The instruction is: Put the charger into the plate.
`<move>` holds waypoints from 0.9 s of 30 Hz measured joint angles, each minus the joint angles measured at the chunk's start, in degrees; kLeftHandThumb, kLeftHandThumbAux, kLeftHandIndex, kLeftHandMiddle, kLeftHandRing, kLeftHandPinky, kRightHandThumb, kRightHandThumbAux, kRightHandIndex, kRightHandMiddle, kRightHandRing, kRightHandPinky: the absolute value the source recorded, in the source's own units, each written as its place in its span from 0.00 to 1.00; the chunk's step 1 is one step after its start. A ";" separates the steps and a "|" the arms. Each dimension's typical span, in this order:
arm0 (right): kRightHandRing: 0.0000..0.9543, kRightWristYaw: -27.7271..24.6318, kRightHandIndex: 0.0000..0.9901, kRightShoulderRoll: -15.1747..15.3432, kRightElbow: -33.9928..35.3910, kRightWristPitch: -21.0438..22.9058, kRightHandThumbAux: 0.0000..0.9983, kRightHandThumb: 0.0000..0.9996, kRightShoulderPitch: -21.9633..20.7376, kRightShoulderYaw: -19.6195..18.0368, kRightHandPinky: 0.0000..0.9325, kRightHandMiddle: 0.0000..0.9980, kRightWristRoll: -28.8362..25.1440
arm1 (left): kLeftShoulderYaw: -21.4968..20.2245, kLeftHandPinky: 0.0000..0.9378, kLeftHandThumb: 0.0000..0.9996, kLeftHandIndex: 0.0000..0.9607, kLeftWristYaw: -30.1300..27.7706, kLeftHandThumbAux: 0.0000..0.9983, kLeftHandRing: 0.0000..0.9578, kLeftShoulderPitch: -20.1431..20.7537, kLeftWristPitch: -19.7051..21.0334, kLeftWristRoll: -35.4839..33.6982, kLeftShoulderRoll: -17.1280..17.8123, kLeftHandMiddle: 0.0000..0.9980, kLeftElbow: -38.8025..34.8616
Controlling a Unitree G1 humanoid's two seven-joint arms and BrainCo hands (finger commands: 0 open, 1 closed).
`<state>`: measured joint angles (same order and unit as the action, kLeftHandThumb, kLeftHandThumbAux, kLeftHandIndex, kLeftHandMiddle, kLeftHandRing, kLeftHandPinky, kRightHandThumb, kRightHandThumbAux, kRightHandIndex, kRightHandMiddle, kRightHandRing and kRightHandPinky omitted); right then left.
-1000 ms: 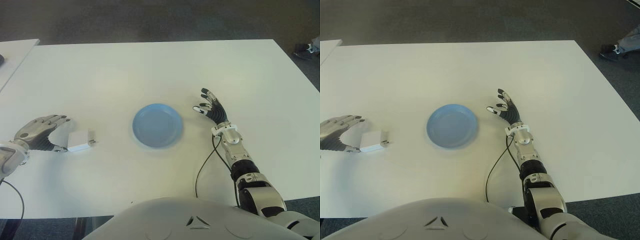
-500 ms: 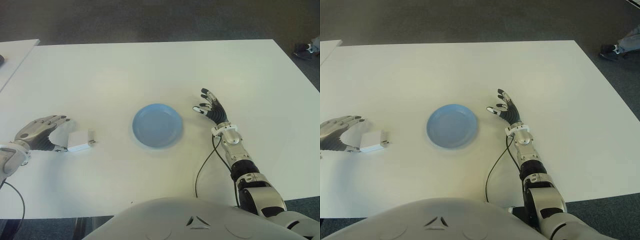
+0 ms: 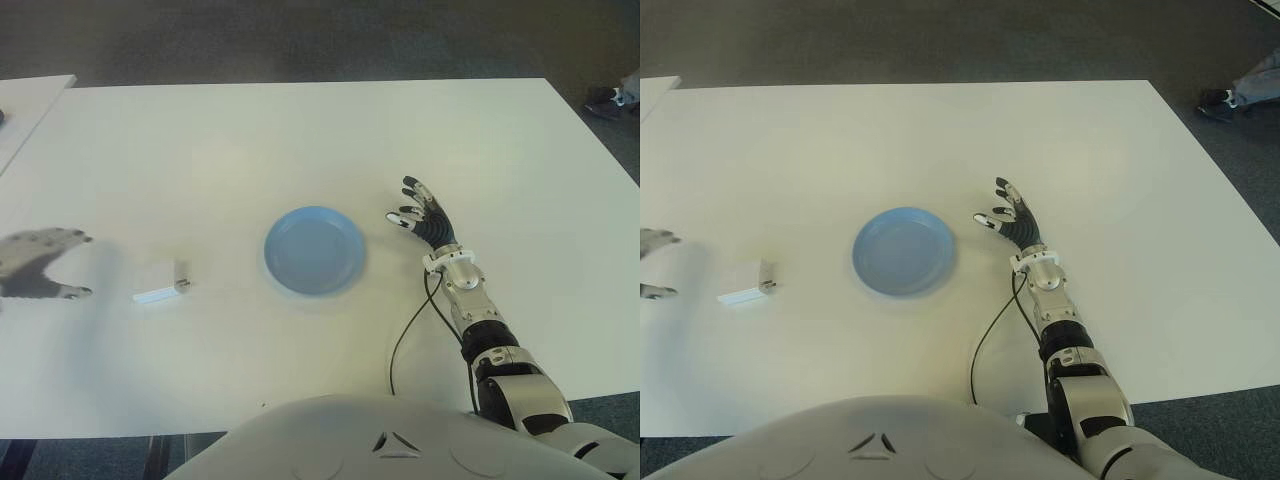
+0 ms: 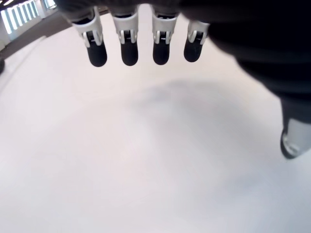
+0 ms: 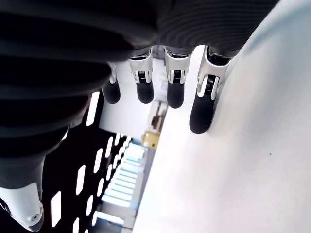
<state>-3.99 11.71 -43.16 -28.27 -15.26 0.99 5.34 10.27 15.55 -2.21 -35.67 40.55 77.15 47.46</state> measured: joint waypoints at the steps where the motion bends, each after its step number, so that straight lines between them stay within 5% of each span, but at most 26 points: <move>1: 0.09 0.03 0.00 -0.02 0.02 0.00 0.62 0.14 -0.02 0.03 0.17 0.04 0.00 | -1.47 0.04 0.58 0.00 0.54 0.29 0.00 -1.48 -0.21 -1.10 1.07 0.00 -0.89; 8: 0.09 0.16 0.00 -0.02 0.04 0.00 0.62 0.14 0.00 0.15 0.17 0.04 0.06 | -15.58 0.06 0.59 0.00 0.00 0.23 0.00 -15.23 -3.21 -13.04 3.99 0.00 -12.74; 17: 0.08 0.03 0.00 -0.07 0.23 0.22 0.62 0.13 -0.02 0.31 0.17 0.03 0.15 | -24.39 0.00 0.55 0.00 -12.39 0.17 0.00 -26.59 0.25 -27.92 -6.98 0.00 -34.48; 27: 0.09 0.04 0.00 -0.04 0.93 1.23 0.62 0.11 0.16 0.31 0.18 0.03 0.18 | -28.17 0.00 0.53 0.00 -21.72 0.16 0.00 -28.20 -0.52 -29.35 -12.63 0.00 -39.89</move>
<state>-3.95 11.67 -42.23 -27.04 -15.10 1.30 5.53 -17.90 -6.17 -30.41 -36.19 11.20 64.52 7.57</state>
